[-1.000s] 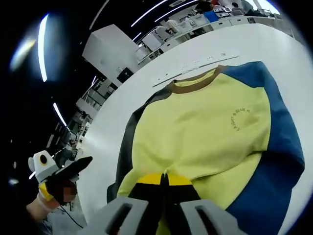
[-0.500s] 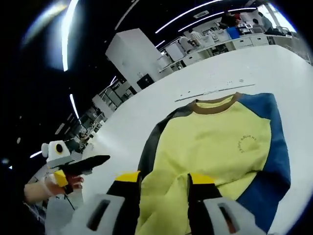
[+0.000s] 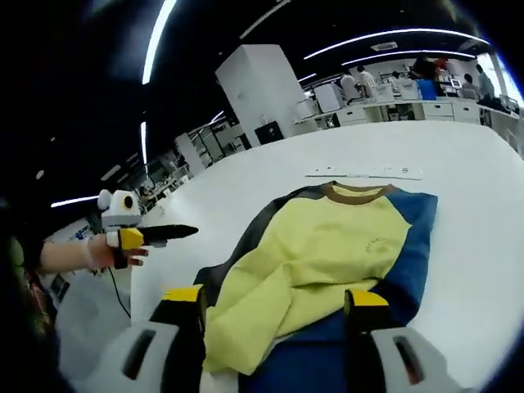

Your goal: Fold the garment on the visible template until the final outline fits inside the template.

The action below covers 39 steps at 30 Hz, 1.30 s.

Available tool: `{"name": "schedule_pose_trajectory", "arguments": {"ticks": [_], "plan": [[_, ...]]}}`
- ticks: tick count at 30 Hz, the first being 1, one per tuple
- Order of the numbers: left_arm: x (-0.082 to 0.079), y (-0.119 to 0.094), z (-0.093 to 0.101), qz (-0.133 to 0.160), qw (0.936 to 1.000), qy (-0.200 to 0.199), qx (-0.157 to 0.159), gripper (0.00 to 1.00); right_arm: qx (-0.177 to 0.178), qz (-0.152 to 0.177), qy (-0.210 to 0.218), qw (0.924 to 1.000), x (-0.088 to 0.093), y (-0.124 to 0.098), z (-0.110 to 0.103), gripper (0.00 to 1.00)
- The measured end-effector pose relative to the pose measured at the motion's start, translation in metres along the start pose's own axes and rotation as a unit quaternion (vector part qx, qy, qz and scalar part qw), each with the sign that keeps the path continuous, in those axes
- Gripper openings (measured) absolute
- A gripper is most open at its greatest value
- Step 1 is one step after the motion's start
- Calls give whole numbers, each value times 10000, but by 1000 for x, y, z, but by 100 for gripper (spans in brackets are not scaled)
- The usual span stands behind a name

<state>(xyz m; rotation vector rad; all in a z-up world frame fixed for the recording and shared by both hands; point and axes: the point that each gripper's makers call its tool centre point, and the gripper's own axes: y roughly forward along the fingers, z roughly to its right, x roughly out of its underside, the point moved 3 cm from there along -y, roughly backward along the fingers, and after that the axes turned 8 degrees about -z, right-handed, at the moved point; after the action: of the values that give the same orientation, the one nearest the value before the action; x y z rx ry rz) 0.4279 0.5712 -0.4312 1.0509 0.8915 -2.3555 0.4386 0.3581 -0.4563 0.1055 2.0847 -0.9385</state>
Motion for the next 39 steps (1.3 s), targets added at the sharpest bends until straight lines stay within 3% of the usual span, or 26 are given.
{"name": "schedule_pose_trajectory", "arguments": {"ticks": [3, 6, 10, 13, 17, 24, 27, 30, 35, 37, 39], "plan": [[1, 0, 2, -8, 10000, 8, 2, 85, 153, -379, -644, 9971, 16, -8, -2, 69], [0, -1, 1, 12, 10000, -6, -13, 85, 319, -598, -815, 9944, 28, -13, -1, 70], [-2, -5, -3, 58, 9999, -43, -76, 85, 329, -584, -944, 9933, 35, -18, -7, 67], [-2, -7, -5, 84, 9999, -71, -100, 85, 373, -725, -1436, 9863, 44, -19, -11, 63], [-2, -9, -7, 106, 9998, -108, -123, 85, 382, -792, -1526, 9844, 55, -18, -15, 57], [-1, -11, -10, 150, 9996, -165, -154, 85, 538, -1074, -2146, 9693, 74, -13, -22, 51], [-1, -11, -10, 147, 9996, -162, -152, 85, 491, -1052, -1976, 9734, 75, -10, -24, 48], [0, -11, -9, 142, 9997, -152, -149, 85, 537, -1063, -2049, 9715, 77, -7, -26, 44], [1, -12, -10, 120, 9997, -160, -154, 85, 762, -1120, -2256, 9648, 81, -2, -22, 46], [2, -12, -11, 126, 9996, -171, -164, 85, 941, -1097, -2507, 9572, 79, -3, -20, 41], [2, -13, -11, 126, 9996, -179, -171, 85, 917, -1131, -2596, 9547, 82, -1, -23, 37]]}}
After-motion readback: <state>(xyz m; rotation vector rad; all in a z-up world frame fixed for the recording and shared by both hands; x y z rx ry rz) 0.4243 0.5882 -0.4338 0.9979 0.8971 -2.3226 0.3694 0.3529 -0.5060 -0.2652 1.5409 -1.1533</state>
